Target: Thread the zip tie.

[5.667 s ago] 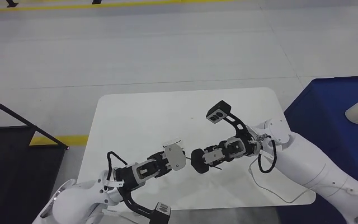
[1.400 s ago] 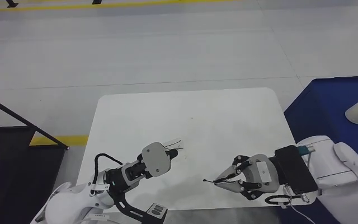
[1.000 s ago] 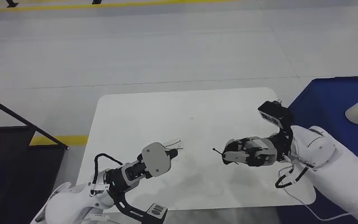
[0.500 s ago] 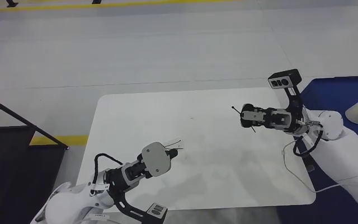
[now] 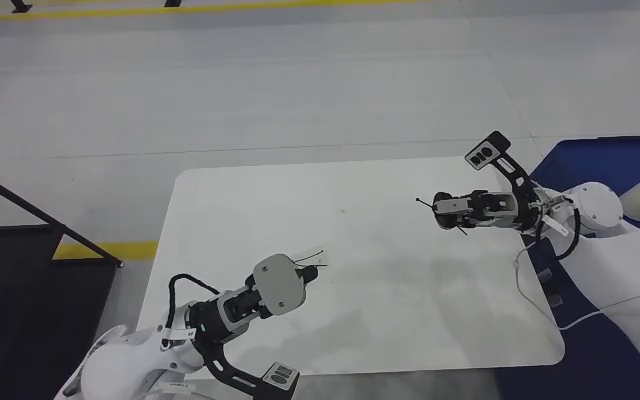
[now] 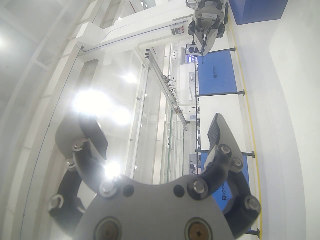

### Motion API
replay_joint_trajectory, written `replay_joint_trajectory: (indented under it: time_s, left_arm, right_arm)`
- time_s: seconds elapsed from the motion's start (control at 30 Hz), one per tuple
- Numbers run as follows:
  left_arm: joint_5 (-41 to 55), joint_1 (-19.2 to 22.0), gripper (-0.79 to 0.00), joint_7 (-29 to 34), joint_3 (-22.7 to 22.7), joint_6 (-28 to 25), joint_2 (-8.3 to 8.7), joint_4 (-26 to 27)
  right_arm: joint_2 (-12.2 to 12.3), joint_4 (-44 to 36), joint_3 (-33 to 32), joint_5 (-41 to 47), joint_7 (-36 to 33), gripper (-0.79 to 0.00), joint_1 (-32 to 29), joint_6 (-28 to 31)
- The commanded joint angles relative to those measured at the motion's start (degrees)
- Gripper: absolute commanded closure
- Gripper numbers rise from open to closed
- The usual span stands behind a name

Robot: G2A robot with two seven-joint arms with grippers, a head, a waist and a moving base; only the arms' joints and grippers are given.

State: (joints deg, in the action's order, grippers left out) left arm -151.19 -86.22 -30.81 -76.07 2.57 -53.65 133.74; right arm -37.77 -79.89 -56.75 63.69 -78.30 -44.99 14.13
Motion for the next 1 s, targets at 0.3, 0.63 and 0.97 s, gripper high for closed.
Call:
replay_joint_trajectory:
  time_s: [0.3, 0.63, 0.97]
  left_arm:
    - [7.40, 19.51, -0.785, 1.43, 14.69, -9.50, -3.17, -10.49]
    - [21.50, 27.38, -0.785, 4.98, 18.23, -8.98, -5.45, -18.34]
    - [54.23, 37.29, -0.785, 28.99, 23.43, -53.44, -8.11, -29.64]
  right_arm:
    - [0.01, -0.02, -0.01, -0.03, 0.05, 0.000, -0.02, 0.02]
    - [0.01, -0.02, -0.01, -0.03, 0.05, 0.000, -0.02, 0.02]
    - [0.01, -0.02, -0.01, -0.03, 0.05, 0.000, -0.02, 0.02]
